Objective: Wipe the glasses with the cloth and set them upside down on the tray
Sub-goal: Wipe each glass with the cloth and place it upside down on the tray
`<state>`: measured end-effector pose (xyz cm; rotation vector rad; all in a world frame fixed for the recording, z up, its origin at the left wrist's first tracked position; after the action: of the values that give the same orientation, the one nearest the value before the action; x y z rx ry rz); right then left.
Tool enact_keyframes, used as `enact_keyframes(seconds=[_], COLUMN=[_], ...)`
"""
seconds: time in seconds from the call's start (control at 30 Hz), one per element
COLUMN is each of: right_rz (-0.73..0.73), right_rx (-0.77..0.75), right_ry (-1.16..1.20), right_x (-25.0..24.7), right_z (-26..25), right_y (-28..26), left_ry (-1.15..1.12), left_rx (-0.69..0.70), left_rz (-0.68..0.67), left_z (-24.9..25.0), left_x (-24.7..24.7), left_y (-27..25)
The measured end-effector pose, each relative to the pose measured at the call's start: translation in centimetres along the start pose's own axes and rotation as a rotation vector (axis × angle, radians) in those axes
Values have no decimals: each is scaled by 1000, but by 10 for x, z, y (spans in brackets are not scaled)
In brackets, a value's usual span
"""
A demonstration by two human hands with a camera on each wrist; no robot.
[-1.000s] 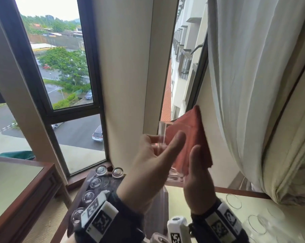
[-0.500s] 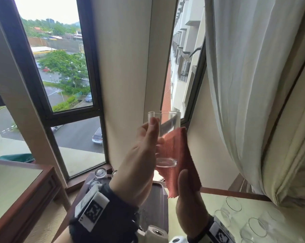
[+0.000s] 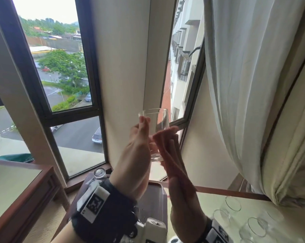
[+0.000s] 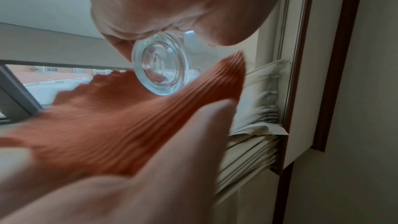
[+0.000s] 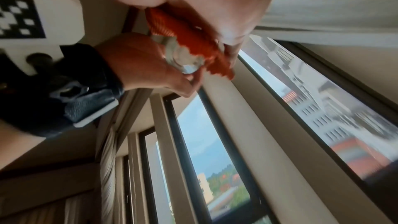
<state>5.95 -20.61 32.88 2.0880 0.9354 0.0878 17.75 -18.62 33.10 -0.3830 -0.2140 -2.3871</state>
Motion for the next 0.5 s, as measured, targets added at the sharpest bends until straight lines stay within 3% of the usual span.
enact_keyframes(seconds=[0.07,0.17,0.23,0.27,0.33,0.4,0.5], right_rz=[58,133,160,174,204,133,-20], right_rx=[145,579,694,622,322,68,-57], right_ry=[117,217,214,200,178,101,-32], right_x=[-4,-15,-26,-31,-38,-28,-7], right_z=[18,57,72,66,34,-2,-19], right_y=[-10,-20,-14,-2,24,37,28], left_ry=[9,-10,-8,0,18,1,-30], left_rx=[14,17,36,40,14,-23,-47], left_rz=[-34,-117,-136,-130,-75,-37,15], left_z=[3,0,-2,-3,-11,-17,-7], left_x=[2,16,25,27,24,21,13], left_y=[-2,-14,-19,-20,-16,-10,-5])
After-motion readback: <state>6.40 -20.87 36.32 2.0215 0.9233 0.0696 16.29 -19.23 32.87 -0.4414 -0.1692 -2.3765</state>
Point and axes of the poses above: each hand's wrist, its own y-axis towards the middle knuckle, its own x-axis out of the palm, z = x × y, the point moved 9 cm from there along y, towards the middle knuckle, and after that the axes turned 1 degree about -y, right-handed, at the moved point
